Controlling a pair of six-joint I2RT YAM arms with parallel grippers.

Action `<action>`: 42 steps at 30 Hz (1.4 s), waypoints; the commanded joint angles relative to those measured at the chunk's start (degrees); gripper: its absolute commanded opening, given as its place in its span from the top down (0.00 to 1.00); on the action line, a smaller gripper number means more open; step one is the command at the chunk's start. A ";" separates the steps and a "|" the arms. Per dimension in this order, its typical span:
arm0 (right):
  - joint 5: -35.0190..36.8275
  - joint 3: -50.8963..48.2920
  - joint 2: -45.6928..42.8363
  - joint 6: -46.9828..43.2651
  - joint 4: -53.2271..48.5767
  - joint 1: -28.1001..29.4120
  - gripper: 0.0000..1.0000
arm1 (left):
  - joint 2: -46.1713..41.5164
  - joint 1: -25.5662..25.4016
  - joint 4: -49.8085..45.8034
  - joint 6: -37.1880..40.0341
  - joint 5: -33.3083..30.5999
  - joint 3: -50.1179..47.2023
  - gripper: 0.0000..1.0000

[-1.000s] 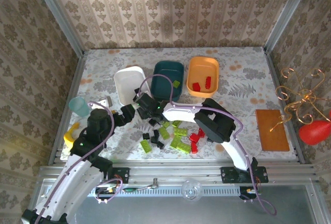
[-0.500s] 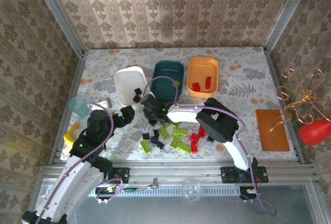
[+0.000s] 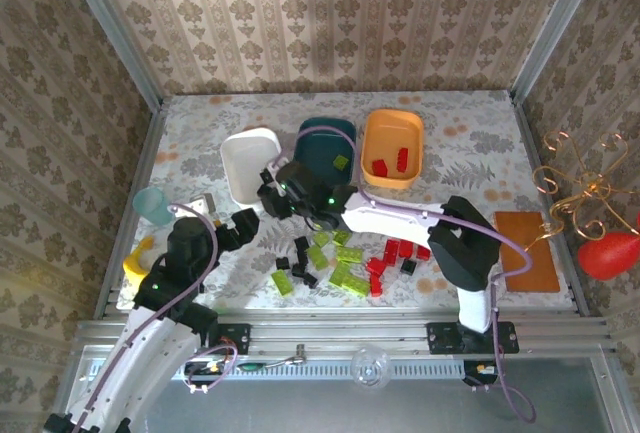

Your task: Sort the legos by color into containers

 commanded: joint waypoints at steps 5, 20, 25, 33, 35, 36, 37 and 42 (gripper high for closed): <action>-4.44 21.58 15.55 0.38 -11.85 -4.04 0.74 | -0.54 -0.30 -2.94 -1.16 -0.32 0.83 0.00; -5.63 35.10 15.34 2.09 -19.43 -7.26 0.25 | 2.32 -0.30 -3.02 -2.15 2.14 1.44 0.00; -4.36 15.71 1.88 5.98 -15.77 -7.27 0.23 | 4.82 -2.53 -0.38 -1.67 3.72 1.19 0.00; -1.44 -13.09 -13.20 9.10 -16.18 -7.24 0.23 | 10.94 -7.59 2.65 -0.06 2.58 0.21 0.02; 0.06 -16.58 -14.17 8.33 -18.65 -7.26 0.24 | 12.22 -8.58 2.93 0.31 2.02 0.21 0.02; 0.95 -17.90 -14.18 8.02 -20.28 -7.31 0.24 | 12.73 -8.88 3.24 0.39 1.99 0.09 0.02; 2.09 -18.69 -14.02 8.03 -21.68 -7.47 0.25 | 13.03 -8.99 3.56 0.39 2.07 -0.08 0.01; 3.27 -23.61 -14.50 6.52 -20.44 -7.90 0.24 | 13.33 -9.09 5.31 0.31 2.61 -1.19 0.00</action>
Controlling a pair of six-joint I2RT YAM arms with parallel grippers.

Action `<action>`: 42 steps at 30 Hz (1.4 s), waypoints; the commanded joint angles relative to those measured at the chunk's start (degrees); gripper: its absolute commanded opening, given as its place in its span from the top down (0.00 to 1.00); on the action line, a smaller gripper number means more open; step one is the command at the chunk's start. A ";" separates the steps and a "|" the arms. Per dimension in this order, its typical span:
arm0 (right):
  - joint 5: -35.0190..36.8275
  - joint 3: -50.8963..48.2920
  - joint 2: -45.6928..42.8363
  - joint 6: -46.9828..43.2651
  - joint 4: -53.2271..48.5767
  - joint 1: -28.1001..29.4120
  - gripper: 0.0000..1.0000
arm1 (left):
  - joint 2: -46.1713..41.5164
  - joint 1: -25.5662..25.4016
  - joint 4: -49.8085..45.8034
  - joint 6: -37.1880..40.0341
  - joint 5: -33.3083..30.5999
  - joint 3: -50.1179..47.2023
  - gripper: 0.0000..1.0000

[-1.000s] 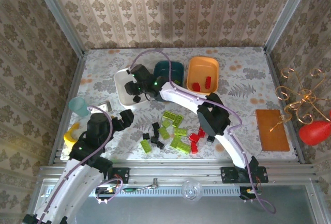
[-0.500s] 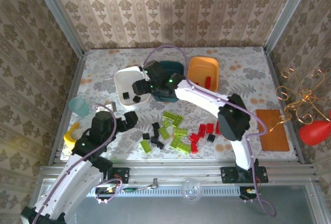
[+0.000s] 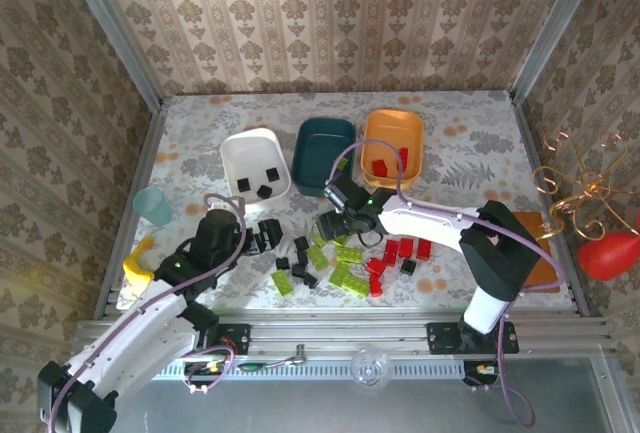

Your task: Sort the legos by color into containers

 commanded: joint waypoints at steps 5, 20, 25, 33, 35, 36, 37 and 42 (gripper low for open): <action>3.08 0.55 -0.49 -6.23 1.34 -0.14 0.24 | -0.07 -0.30 1.75 1.55 -0.28 -1.28 0.00; 2.37 12.70 12.75 -12.28 0.23 0.51 0.24 | -0.27 -0.04 1.41 1.12 -0.83 -2.41 0.00; 3.37 13.03 14.44 -12.41 -0.61 1.06 0.28 | -0.09 0.31 1.85 1.07 -0.83 -2.86 0.00; 5.50 11.56 14.81 -10.77 -0.89 -0.13 0.45 | 0.07 0.84 2.20 1.03 -0.43 -3.28 0.00; 4.89 10.25 13.88 -10.20 0.31 -1.00 0.52 | 0.08 0.93 2.32 1.01 -0.30 -3.38 0.00; 4.33 9.95 13.56 -10.10 0.67 -1.36 0.53 | 0.08 0.93 2.34 0.94 -0.28 -3.39 0.00; 3.66 9.73 13.36 -10.31 0.95 -1.58 0.53 | 0.08 0.93 2.34 0.94 -0.21 -3.48 0.00; 2.08 10.42 14.52 -11.28 0.97 -1.51 0.47 | 0.24 1.02 2.68 0.85 -0.12 -3.48 0.00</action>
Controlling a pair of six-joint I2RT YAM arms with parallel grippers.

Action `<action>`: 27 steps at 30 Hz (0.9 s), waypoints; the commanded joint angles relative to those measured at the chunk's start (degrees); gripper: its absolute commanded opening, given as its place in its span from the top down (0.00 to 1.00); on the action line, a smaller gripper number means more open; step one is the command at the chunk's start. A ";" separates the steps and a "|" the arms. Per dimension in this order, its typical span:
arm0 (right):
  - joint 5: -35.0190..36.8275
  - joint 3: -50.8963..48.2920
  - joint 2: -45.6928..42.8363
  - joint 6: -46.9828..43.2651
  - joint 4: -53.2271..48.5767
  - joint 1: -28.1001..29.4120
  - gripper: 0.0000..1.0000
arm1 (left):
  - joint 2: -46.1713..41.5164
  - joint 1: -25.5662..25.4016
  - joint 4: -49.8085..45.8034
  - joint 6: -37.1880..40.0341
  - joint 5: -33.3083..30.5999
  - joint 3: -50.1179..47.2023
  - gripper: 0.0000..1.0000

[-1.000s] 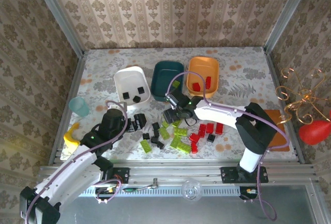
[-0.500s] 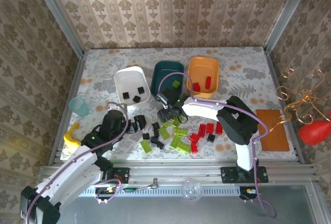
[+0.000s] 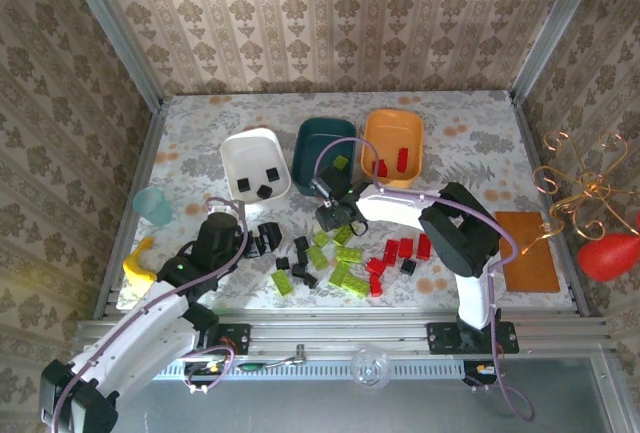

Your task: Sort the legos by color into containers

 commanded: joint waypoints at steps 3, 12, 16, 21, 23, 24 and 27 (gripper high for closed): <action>-1.26 -0.19 1.02 -0.53 0.21 0.27 0.52 | 0.26 0.41 1.31 0.57 0.05 -0.61 0.00; -5.49 -2.71 -4.80 -2.66 7.81 0.20 0.73 | -0.22 0.43 1.88 0.13 0.14 -0.45 0.00; -6.96 -5.16 -13.17 -2.10 10.86 0.76 0.74 | -1.33 0.43 2.09 -0.05 0.05 -0.26 0.00; -6.79 -3.46 -18.89 -0.62 11.97 -0.91 0.73 | -2.49 0.43 1.75 -0.16 -0.94 -0.35 0.00; -7.10 0.80 -15.58 0.90 9.81 -3.19 0.73 | -2.86 0.43 1.70 -0.63 -1.35 -0.51 0.00; -7.15 3.43 -13.19 1.34 8.53 -4.22 0.73 | -2.96 0.43 1.83 -0.81 -1.35 -0.60 0.00; -7.68 10.87 -4.40 2.44 5.68 -7.06 0.74 | -3.27 0.43 1.86 -1.14 -0.70 -0.79 0.00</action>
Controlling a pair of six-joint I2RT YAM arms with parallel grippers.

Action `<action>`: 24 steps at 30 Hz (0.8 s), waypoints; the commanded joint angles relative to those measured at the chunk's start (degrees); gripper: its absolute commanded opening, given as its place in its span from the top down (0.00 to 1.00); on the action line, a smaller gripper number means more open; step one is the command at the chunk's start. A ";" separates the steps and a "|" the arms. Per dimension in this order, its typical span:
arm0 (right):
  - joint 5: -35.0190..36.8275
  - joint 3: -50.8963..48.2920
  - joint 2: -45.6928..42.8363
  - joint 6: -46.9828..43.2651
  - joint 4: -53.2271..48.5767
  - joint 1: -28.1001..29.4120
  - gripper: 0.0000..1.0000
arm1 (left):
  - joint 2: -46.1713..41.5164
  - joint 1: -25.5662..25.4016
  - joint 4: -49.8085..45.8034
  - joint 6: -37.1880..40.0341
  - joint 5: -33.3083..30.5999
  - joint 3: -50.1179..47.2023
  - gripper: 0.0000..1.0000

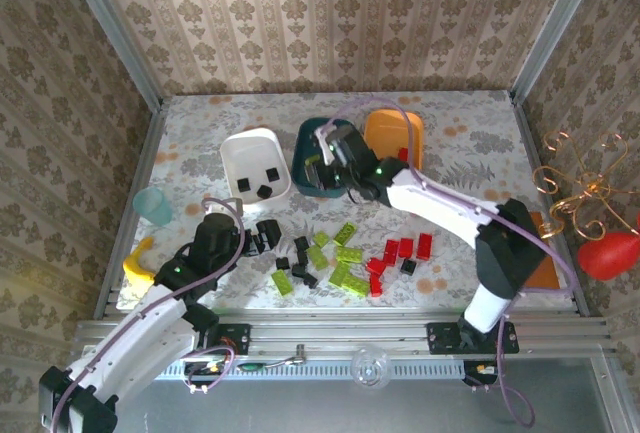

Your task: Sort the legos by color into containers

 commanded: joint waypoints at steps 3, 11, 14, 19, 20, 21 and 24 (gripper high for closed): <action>1.41 10.97 14.49 1.88 -6.65 -3.60 0.74 | -1.42 0.51 -0.35 -1.01 0.49 -0.59 0.00; 4.36 24.75 23.44 2.09 -12.84 -5.23 0.56 | 0.07 -0.55 -7.14 -0.36 -0.04 2.16 0.08; 4.31 27.49 23.71 1.86 -15.15 -5.16 0.32 | 1.95 -2.43 -8.58 -0.40 -1.54 2.96 0.09; 3.81 19.83 16.39 2.11 -11.22 -4.20 0.25 | 6.34 -7.48 -9.70 -0.74 -4.93 4.00 0.14; 3.86 17.19 14.38 2.26 -10.05 -3.81 0.25 | 7.41 -8.58 -9.97 -0.71 -5.62 4.36 0.17; 4.00 14.22 12.22 2.37 -8.87 -3.37 0.25 | 8.58 -9.78 -10.14 -0.75 -6.14 4.61 0.19; 3.63 5.86 6.96 3.10 -5.63 -2.35 0.25 | 12.21 -13.62 -10.96 -0.13 -8.56 5.82 0.17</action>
